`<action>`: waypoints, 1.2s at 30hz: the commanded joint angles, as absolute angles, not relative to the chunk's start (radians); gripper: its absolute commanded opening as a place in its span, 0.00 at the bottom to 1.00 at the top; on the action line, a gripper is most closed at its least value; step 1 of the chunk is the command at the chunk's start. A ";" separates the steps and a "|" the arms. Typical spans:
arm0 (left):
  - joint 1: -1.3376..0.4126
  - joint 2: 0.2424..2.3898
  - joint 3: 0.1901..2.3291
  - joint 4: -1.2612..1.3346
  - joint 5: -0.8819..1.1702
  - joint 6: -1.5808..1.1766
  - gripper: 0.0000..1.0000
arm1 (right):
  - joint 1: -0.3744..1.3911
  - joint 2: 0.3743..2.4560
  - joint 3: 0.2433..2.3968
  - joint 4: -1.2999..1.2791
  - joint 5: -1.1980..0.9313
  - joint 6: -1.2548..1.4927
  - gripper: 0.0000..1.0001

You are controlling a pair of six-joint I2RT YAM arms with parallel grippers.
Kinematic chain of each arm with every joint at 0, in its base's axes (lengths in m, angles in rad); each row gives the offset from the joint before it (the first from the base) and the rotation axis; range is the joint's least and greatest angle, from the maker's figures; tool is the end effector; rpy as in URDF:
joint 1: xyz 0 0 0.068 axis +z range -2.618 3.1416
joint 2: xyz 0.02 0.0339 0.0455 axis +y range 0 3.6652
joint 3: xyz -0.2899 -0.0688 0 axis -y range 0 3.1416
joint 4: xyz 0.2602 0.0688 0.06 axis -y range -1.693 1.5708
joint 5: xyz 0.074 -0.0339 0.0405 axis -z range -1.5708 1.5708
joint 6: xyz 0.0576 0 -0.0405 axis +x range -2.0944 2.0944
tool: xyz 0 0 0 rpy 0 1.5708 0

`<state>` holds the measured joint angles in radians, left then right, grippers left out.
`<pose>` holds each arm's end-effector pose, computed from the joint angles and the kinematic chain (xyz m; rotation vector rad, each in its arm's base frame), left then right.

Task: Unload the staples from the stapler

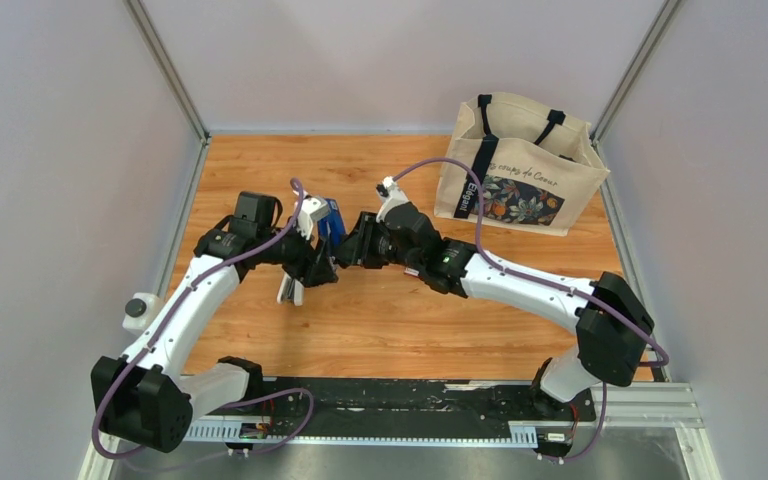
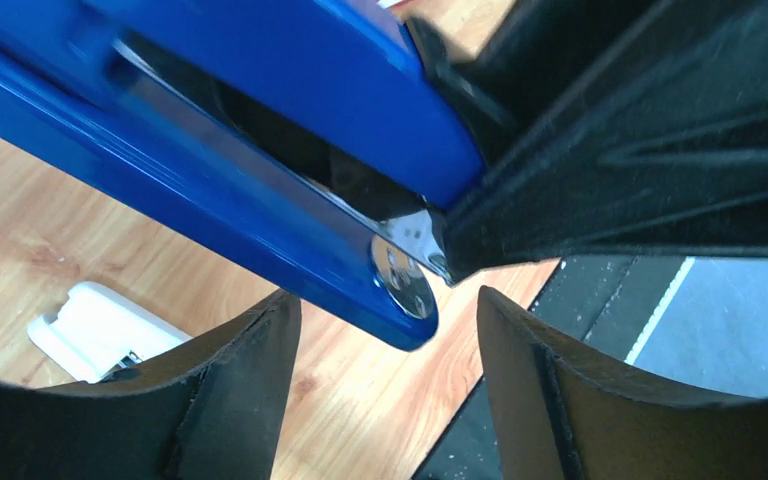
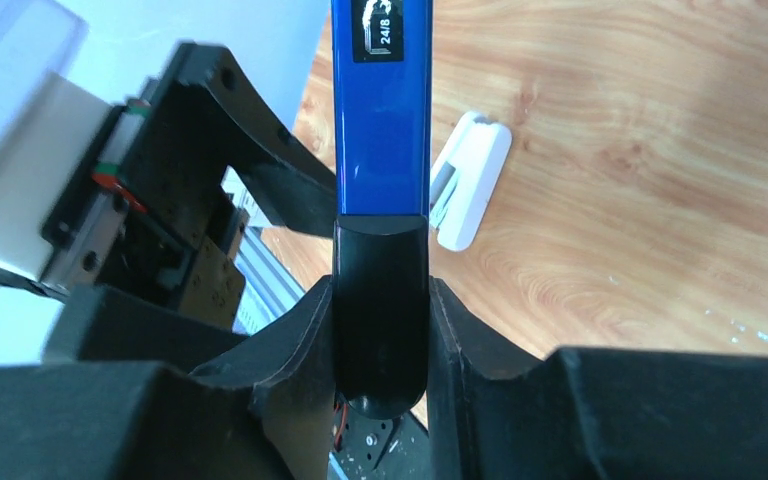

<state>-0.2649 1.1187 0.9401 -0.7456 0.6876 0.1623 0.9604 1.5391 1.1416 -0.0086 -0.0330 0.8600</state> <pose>0.2138 -0.0959 0.2925 0.7871 2.2756 -0.8959 0.2248 0.3246 0.3059 -0.1335 2.1839 1.1598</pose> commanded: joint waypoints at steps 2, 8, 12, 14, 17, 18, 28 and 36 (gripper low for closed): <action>-0.270 1.094 0.950 -0.677 0.683 0.173 0.68 | 0.983 1.480 1.117 0.135 -0.048 0.908 0.00; -0.270 1.081 0.927 -0.680 0.675 0.213 0.52 | 0.988 1.467 1.097 0.150 -0.046 0.920 0.00; -0.270 1.066 0.910 -0.686 0.675 0.235 0.50 | 0.988 1.466 1.106 0.155 -0.046 0.923 0.00; -0.270 1.062 0.905 -0.687 0.678 0.236 0.50 | 0.989 1.470 1.109 0.161 -0.051 0.928 0.00; -0.270 1.057 0.904 -0.689 0.680 0.241 0.50 | 0.989 1.476 1.112 0.169 -0.060 0.936 0.00; -0.270 1.058 0.904 -0.690 0.678 0.244 0.50 | 0.989 1.477 1.111 0.172 -0.060 0.934 0.00; -0.273 1.084 0.907 -0.637 0.589 0.247 0.15 | 0.996 1.465 1.097 0.173 -0.066 0.931 0.00; -0.321 1.091 0.928 -0.618 0.488 0.313 0.06 | 0.999 1.413 1.034 0.118 -0.029 0.885 0.00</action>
